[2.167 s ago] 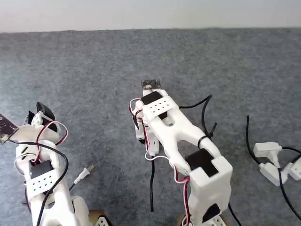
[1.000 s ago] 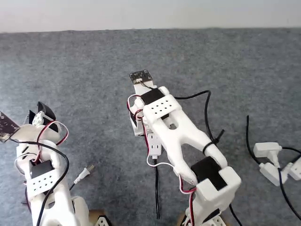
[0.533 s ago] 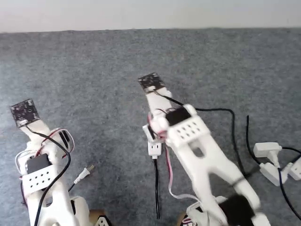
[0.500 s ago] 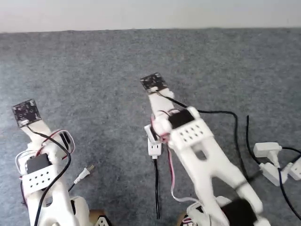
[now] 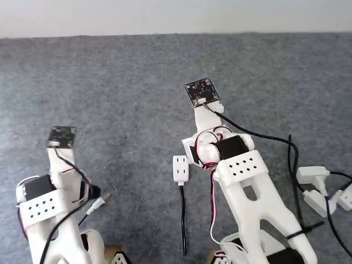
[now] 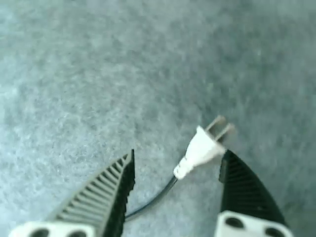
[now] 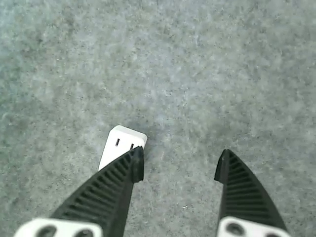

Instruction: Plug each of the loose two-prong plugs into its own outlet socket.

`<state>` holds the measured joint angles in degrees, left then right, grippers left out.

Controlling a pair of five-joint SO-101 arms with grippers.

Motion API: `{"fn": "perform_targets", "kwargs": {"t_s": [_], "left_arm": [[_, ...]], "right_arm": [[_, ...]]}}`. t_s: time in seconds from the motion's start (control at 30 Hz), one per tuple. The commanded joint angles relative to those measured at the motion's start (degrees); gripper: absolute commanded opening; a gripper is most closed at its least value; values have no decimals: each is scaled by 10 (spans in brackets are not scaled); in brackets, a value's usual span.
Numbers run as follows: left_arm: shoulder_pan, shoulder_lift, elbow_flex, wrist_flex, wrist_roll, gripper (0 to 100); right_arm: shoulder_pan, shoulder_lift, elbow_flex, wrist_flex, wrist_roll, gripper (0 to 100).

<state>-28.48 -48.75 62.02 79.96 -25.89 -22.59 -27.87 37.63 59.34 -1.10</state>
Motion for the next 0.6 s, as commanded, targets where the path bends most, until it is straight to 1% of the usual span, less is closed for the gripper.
{"fn": "perform_targets", "kwargs": {"t_s": [0.0, 0.07, 0.1, 0.2, 0.5, 0.57], "left_arm": [[-10, -12, -15, 37, -127, 271], [-10, -12, -12, 62, -203, 271], [-10, -12, -12, 70, -228, 271], [-7, -9, -9, 57, -233, 270], [-5, -12, 137, -149, -233, 269], [11, -12, 161, -185, -233, 269]], "right_arm": [[7, -20, -4, -11, 7, 238], [7, -20, -4, -11, 7, 238], [7, -20, -4, -11, 7, 238], [7, -19, -4, -11, 7, 238], [7, -19, -4, -11, 6, 238], [7, -19, -4, -11, 6, 238]]}}
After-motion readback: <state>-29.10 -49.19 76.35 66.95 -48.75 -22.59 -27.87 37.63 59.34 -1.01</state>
